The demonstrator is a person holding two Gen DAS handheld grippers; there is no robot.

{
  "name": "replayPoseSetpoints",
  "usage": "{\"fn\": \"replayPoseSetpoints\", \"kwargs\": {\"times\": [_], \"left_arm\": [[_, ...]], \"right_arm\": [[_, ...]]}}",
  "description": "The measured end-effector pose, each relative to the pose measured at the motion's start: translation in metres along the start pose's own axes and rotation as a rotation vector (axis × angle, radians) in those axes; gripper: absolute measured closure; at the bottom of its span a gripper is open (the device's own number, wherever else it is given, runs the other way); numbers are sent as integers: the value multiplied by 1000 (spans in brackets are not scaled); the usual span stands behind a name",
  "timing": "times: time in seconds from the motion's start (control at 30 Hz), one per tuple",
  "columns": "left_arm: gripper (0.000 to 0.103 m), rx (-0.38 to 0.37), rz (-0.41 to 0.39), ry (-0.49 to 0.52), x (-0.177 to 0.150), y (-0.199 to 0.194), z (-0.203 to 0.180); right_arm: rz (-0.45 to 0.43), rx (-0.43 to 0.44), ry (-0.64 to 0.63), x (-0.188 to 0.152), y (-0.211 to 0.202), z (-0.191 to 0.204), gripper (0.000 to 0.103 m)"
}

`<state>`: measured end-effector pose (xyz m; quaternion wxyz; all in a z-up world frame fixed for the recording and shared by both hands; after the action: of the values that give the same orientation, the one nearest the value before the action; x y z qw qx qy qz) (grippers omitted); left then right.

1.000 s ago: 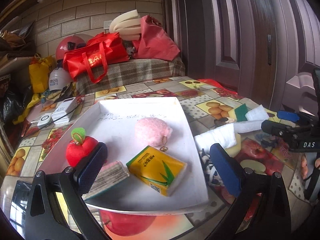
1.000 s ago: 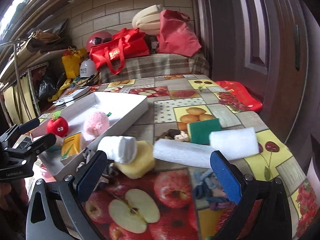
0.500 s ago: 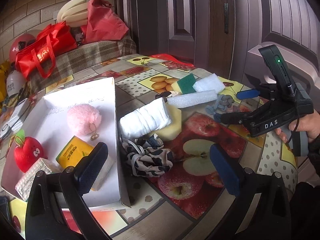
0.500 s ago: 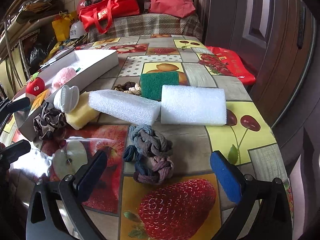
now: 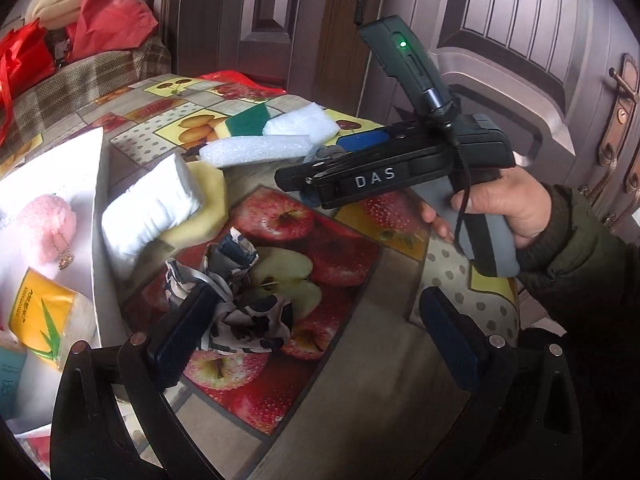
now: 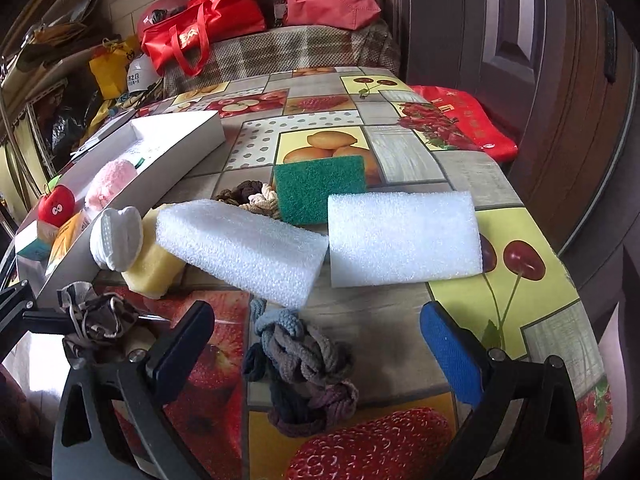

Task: Organize soft objects
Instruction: 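Grasp the black-and-white scrunchie with the left tool while the right grasps the grey rope toy, then carry both items over the box and open the right tool to drop the rope toy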

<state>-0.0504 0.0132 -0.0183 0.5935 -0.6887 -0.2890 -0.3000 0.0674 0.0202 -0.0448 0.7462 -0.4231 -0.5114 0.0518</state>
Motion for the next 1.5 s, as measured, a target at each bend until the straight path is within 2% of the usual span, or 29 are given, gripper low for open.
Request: {"fn": "replayPoseSetpoints", "kwargs": {"times": [0.07,0.13,0.27,0.37,0.4,0.5,0.67,0.73,0.77,0.8,0.83,0.87,0.9,1.03,1.13,1.23,1.33,1.5], "left_arm": [[1,57,-79,14,5,-17,-1],[1,143,-110,6,8,-25,8],[1,199,-35,-16,6,-10,20],[2,248,27,16,7,8,17],[10,267,53,25,5,13,17],[25,288,126,32,-2,27,20],[26,315,152,20,-5,33,28],[26,305,152,11,-6,33,29],[26,306,153,13,-5,34,29],[34,304,150,14,-5,34,28],[43,304,140,15,-4,32,28],[58,300,128,20,-3,30,26],[62,288,115,30,-2,29,23],[66,287,44,69,3,16,14],[66,284,-72,64,10,-6,11],[66,267,-199,8,14,-33,19],[66,296,-234,-49,15,-44,33],[65,412,-263,-77,14,-58,52]], "right_arm": [[-1,6,14,0,0,-2,0],[-3,9,16,1,-1,-2,0],[7,9,-4,0,1,2,0],[3,16,-5,0,0,3,0],[-8,14,0,1,-2,2,0],[-13,26,-7,-1,-10,2,2],[15,28,-58,-5,-11,9,4],[48,18,-69,-8,-6,10,10],[72,22,-72,-11,-3,10,25],[93,20,-74,-14,0,10,37],[87,11,-76,-14,-2,9,44],[78,26,-82,-15,-5,10,69],[76,44,-84,-16,-7,10,77],[44,75,-57,-25,-21,8,81],[-27,105,-31,-28,-39,8,81],[-130,133,-8,-26,-59,10,81],[-220,159,24,-17,-74,13,81],[-348,185,57,4,-85,27,81]]}}
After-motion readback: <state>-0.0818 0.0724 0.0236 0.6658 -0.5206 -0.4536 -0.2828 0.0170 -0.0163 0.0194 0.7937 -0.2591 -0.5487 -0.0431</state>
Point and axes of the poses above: each gripper's, at about its wrist camera, not at the fingertips, and y roughly the way its jaws point, z to its left, x to its top, the point moved 7 cm from there along y, roughly the way its jaws point, and after that the axes turned 2 degrees about y, right-handed, at the moved point
